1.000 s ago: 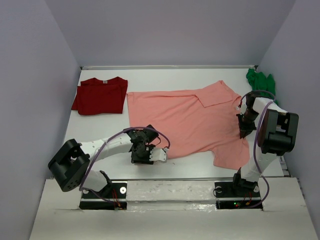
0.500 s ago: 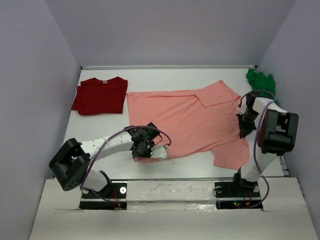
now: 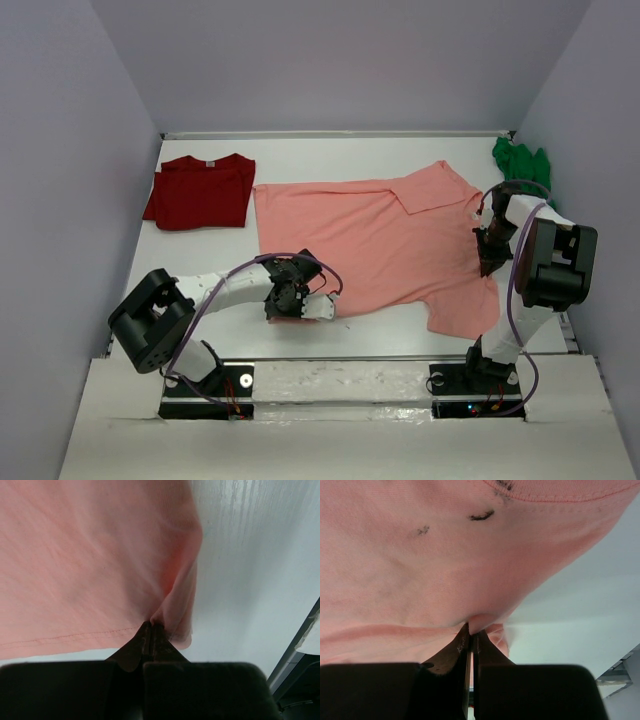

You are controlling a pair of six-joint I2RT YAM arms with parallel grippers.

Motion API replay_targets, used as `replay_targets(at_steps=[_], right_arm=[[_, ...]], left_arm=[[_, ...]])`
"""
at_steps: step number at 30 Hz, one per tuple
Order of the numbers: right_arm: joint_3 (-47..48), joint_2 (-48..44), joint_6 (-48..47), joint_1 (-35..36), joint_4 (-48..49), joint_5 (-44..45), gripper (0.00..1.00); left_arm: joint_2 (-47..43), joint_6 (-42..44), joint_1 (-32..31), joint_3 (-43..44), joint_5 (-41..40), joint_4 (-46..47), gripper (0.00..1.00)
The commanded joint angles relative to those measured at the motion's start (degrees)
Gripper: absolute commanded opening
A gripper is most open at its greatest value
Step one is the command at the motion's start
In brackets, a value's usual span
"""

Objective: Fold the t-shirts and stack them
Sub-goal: Flatten the tshirt out

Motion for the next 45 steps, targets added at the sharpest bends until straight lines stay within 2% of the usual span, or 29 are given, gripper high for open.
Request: replay_targets(at_steps=[1, 10, 21, 32, 37, 43, 44, 45], right_arm=[[2.74, -0.43, -0.38, -0.37, 0.83, 0.67, 0.00], [3.00, -0.43, -0.55, -0.37, 0.65, 0.23, 0.00], [2.65, 0.71, -0.55, -0.37, 1.09, -0.91, 0.00], [1.95, 1.41, -0.90, -0.37, 1.36, -0.83, 0.00], [2.56, 1.24, -0.91, -0.37, 0.83, -0.83, 0.00], [2.21, 1.41, -0.82, -0.37, 0.91, -1.18, 0.00], [2.04, 1.41, -0.82, -0.37, 1.00, -1.35, 0.00], [1.95, 1.33, -0.82, -0.37, 1.00, -1.53, 0.00]], left_arm=[[-0.32, 0.32, 0.25, 0.44, -1.29, -0.89, 0.00], [-2.60, 1.98, 3.32, 4.04, -5.68, -3.34, 0.00], [-4.19, 7.44, 12.81, 13.45, -8.32, -6.87, 0.00], [1.26, 4.27, 11.94, 3.35, -4.72, 1.83, 0.00], [1.79, 3.48, 10.45, 3.52, -3.84, 2.28, 0.00], [-0.66, 3.13, 10.44, 6.77, -8.23, 0.79, 0.00], [-1.36, 3.30, 10.44, 7.38, -8.76, 0.52, 0.14], [-1.98, 3.48, 10.44, 8.26, -9.02, 0.52, 0.20]])
